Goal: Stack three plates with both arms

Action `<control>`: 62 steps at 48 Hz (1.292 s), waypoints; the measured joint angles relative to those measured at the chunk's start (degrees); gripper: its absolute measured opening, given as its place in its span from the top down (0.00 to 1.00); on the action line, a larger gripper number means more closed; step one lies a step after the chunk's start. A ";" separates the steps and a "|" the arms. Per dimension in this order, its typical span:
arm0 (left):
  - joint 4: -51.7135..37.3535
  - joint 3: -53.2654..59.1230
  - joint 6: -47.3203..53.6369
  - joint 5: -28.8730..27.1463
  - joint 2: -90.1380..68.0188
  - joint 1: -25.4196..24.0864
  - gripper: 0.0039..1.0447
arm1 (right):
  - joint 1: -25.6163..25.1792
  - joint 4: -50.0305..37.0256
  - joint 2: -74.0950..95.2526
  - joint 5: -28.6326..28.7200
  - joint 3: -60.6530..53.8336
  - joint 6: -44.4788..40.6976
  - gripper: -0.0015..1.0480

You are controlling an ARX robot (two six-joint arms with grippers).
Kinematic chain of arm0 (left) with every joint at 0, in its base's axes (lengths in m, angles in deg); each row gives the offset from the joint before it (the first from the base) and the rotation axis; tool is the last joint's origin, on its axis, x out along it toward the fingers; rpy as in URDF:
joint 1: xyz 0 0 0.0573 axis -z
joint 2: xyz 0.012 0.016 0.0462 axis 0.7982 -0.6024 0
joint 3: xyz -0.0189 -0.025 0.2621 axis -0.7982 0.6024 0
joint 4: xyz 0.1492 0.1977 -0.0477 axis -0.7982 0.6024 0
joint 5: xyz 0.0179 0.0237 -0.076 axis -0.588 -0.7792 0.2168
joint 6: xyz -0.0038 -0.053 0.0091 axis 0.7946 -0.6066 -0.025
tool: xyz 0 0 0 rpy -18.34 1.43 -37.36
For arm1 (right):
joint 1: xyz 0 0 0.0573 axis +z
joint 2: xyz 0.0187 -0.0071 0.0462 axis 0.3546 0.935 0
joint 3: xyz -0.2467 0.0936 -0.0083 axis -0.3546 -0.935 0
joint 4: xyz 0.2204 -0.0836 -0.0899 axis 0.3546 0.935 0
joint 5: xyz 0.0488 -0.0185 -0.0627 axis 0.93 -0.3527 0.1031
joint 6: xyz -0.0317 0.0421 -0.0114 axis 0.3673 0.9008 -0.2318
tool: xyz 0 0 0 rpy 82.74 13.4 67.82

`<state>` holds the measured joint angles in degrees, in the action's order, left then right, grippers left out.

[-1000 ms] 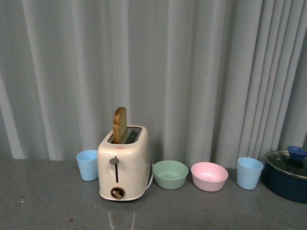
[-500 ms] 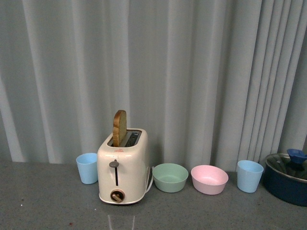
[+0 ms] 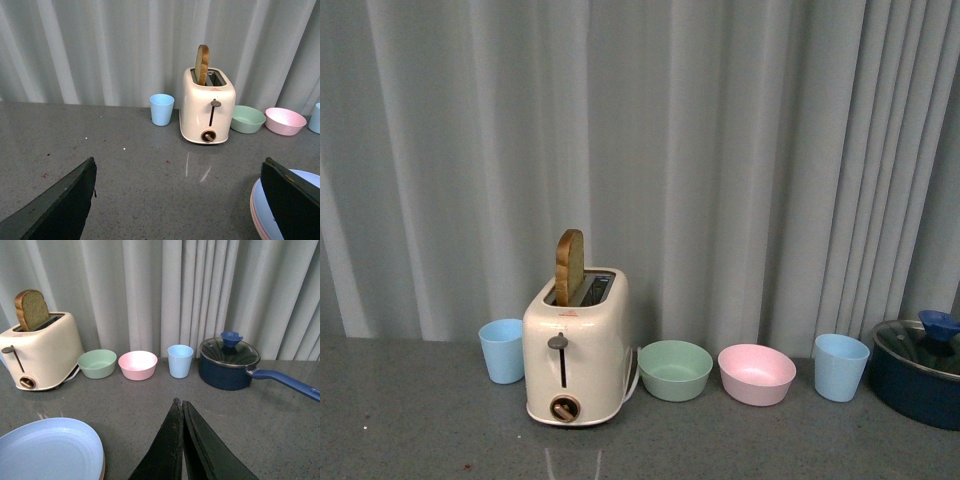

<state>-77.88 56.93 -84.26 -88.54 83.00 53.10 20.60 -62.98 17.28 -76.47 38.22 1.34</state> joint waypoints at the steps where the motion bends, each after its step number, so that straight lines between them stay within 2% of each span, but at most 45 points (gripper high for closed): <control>1: 0.00 0.00 0.02 0.00 0.00 0.00 0.06 | 0.00 -0.44 -0.33 -0.02 -0.44 0.00 0.97; 18: 0.00 0.00 0.00 -0.02 0.00 0.00 0.06 | 0.00 3.69 -5.84 0.00 -1.44 -0.02 0.97; 24: 0.00 0.00 0.00 -0.02 0.00 0.00 0.06 | 0.00 13.07 -13.38 0.00 -1.42 -0.04 0.97; 41: 0.00 0.00 0.00 0.00 0.04 0.00 0.06 | 0.00 13.46 -15.23 0.00 -1.42 -0.13 0.96; 62: 0.00 0.00 0.00 0.00 0.04 0.00 0.06 | 0.00 13.46 -15.23 0.02 -1.42 -0.11 0.29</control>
<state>-77.88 56.93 -84.26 -88.54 83.05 53.10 20.60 -49.52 2.05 -76.45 36.80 1.23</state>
